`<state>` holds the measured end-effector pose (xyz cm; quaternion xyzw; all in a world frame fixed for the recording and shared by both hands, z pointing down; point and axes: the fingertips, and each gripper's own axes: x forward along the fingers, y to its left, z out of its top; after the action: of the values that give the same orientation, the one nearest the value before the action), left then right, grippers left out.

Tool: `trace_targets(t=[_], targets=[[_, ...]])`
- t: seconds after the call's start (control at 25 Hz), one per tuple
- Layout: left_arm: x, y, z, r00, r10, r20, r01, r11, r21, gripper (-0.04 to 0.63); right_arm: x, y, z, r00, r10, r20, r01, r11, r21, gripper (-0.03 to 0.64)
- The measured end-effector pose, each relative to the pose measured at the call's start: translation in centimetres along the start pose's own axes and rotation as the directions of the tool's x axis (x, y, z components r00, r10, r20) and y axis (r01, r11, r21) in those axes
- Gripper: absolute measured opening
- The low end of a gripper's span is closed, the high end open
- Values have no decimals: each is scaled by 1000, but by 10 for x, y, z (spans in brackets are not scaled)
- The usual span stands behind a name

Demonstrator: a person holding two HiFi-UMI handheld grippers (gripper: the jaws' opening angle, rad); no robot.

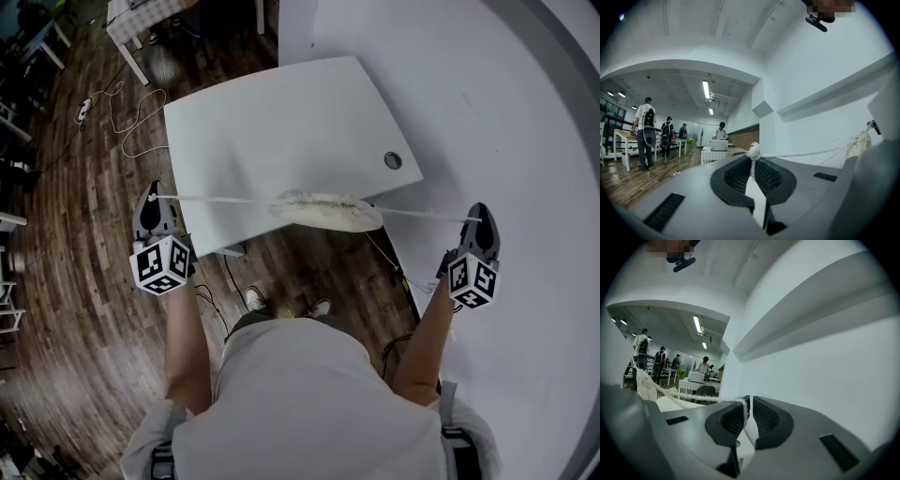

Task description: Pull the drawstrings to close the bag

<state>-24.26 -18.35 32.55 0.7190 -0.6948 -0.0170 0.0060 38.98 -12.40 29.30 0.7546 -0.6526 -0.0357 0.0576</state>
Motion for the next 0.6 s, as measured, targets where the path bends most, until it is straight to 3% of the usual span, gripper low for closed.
trace_targets(t=[0.16, 0.36, 0.52, 0.6], targets=[[2, -5, 4, 1000, -9, -2, 8, 1000, -21, 17, 6, 4, 14, 1000, 20, 17, -20, 1000, -16, 40], [0, -16, 24, 999, -22, 34, 23, 999, -29, 17, 8, 18, 35, 995, 88, 38, -89, 996, 32, 40], [8, -33, 38, 995, -76, 58, 83, 988, -127, 17, 16, 48, 41, 983, 183, 36, -185, 977, 107, 40], [7, -47, 42, 991, -104, 80, 114, 984, -135, 17, 15, 62, 41, 975, 215, 48, -220, 968, 118, 40]])
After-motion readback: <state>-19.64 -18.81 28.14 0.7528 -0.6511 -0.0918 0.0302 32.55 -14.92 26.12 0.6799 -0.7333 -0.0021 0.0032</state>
